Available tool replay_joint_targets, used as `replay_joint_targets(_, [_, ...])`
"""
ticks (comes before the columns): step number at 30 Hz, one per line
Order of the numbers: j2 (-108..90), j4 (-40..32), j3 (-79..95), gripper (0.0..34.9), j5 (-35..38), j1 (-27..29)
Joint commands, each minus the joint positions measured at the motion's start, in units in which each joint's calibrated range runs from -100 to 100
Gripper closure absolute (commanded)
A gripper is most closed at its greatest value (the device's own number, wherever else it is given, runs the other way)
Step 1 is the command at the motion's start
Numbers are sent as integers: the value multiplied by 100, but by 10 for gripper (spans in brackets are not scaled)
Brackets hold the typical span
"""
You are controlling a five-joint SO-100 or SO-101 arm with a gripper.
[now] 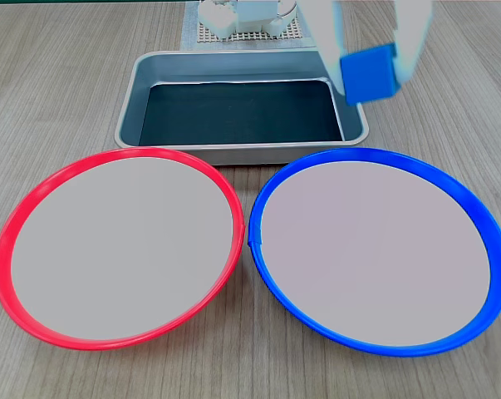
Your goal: Move a blue block from tray to blue dish
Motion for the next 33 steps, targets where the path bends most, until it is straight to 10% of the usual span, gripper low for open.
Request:
replay_joint_targets(1, [1113,-653,-783,346,-195,21])
replay_joint_targets(8, [2315,-1619,-1102,298,-181,87])
replay_joint_targets(16, [2153,-2139,-910,62,-269,237])
replay_joint_targets(18, [1718,-2411,-555,147,-425,294])
replay_joint_targets(19, [1335,-2593,-237,286,-601,331])
replay_joint_targets(20, [1130,-2700,-55,343,-708,360])
replay_joint_targets(33, [-4593,-3154,5762,348,-2335,1141])
